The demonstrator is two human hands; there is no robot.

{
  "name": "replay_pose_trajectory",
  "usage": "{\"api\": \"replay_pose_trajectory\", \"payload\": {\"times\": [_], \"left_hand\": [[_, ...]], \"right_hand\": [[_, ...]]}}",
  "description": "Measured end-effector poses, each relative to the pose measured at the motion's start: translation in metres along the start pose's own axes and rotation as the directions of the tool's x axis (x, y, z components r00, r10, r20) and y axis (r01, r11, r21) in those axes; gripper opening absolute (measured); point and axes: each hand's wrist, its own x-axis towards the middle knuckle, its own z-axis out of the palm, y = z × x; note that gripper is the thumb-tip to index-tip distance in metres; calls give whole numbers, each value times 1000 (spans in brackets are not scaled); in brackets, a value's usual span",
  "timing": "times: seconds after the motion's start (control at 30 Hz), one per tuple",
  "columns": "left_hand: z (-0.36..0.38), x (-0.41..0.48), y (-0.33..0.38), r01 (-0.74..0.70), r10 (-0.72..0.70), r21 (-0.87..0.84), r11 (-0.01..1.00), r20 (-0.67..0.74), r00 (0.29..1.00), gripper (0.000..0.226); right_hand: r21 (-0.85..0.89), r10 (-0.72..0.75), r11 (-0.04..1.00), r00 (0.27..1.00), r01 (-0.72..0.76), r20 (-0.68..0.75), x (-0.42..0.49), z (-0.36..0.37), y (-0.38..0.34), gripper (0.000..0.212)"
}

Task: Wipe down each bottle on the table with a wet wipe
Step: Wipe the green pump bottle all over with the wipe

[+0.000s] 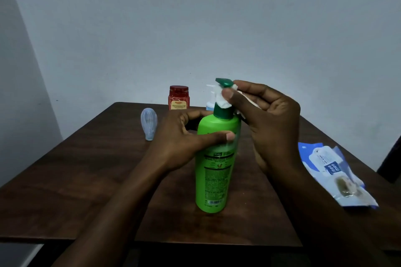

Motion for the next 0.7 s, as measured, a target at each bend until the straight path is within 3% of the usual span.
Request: {"api": "replay_pose_trajectory", "payload": {"times": [0.17,0.23,0.3,0.37,0.43,0.57,0.7], "left_hand": [[-2,-1,0,22,-22,4,1000,11,1000,32],[-2,-1,0,23,-23,-6,1000,16,1000,31],[-1,-1,1,20,-19,-11,1000,22,1000,31],[-1,-1,0,17,-17,-4,1000,17,1000,31],[-1,-1,1,20,-20,-5,1000,16,1000,32],[-1,-1,1,27,-27,-5,1000,6,1000,32],[-1,0,0,30,-30,4,1000,15,999,33]], "right_hand": [[317,81,947,991,-45,-103,10,-4,-12,18],[212,-7,977,995,29,-103,19,-7,-18,16],[-34,-158,987,987,159,29,28,-6,-23,13],[-306,-226,899,930,314,291,31,-4,-26,14],[-465,-229,767,866,442,446,30,-6,-30,15],[-468,-349,670,801,576,486,20,-18,-35,20],[-496,-332,664,814,560,476,23,-20,-44,16]]}}
